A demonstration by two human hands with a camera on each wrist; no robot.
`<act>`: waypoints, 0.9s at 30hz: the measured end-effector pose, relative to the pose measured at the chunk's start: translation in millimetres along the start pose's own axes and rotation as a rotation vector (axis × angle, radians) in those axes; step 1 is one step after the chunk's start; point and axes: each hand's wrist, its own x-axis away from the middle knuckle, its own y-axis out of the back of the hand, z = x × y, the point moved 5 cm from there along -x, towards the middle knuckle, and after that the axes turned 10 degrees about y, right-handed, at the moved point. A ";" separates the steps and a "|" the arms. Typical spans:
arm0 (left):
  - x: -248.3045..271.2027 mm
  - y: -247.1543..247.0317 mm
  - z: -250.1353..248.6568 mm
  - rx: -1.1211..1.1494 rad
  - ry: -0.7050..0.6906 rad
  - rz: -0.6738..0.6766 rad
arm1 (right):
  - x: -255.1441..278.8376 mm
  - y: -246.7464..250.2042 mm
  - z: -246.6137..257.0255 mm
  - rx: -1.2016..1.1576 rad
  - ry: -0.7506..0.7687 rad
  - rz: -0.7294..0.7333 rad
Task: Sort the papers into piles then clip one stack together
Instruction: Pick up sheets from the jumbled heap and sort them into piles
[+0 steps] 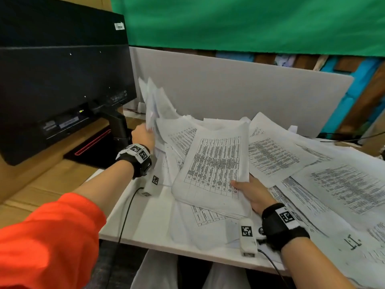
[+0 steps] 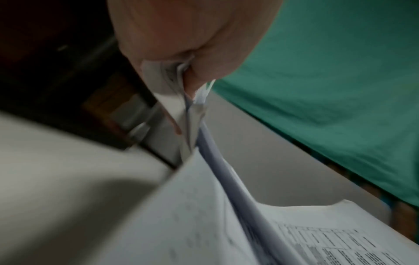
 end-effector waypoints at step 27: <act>8.9 136.9 -108.8 0.598 -0.069 0.185 | 22.1 -27.4 151.2 -0.220 0.250 0.136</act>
